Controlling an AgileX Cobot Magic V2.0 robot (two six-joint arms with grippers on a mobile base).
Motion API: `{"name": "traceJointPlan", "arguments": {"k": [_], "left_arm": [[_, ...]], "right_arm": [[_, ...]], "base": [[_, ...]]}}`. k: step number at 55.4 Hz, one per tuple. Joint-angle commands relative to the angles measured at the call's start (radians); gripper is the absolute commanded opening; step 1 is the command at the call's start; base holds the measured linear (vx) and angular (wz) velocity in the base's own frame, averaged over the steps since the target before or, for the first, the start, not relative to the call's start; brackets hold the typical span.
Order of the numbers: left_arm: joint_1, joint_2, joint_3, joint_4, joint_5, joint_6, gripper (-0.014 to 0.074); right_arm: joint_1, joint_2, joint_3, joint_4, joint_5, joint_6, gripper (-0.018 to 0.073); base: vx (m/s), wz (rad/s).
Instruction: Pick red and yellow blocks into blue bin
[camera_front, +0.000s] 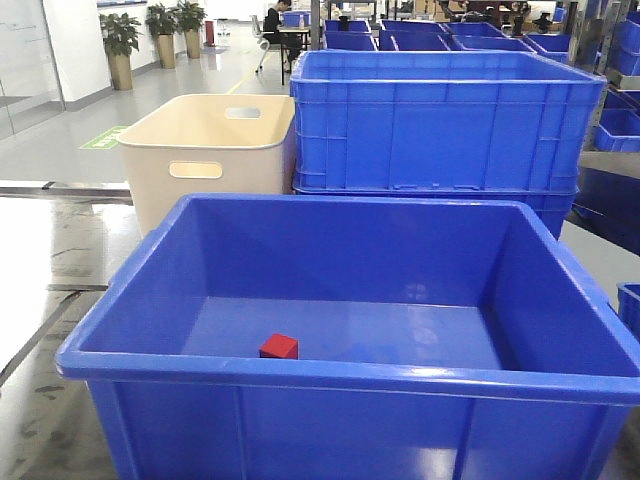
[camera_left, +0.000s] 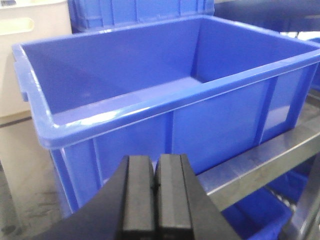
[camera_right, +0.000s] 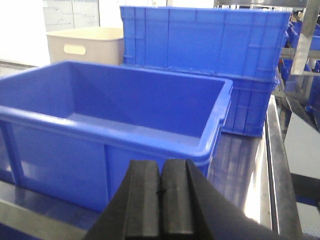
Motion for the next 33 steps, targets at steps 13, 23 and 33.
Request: {"name": "traceJointPlan", "arguments": {"k": [13,23,33], "left_arm": [[0.001,-0.047,0.038,-0.010,-0.178,-0.010,0.0000],[0.001,-0.047,0.036,-0.010,-0.181,-0.010,0.0000],[0.001,-0.047,0.036,-0.010,-0.181,-0.010,0.0000]], "right_arm": [[-0.002,0.009,0.061,-0.016,-0.085,-0.002,-0.0008],[-0.002,0.009,0.063,-0.016,-0.073,-0.002,-0.0008],[-0.002,0.009,0.063,-0.016,-0.073,-0.002,-0.0008]], "base": [[0.00,0.00],[0.00,0.00],[0.00,0.00]]}}
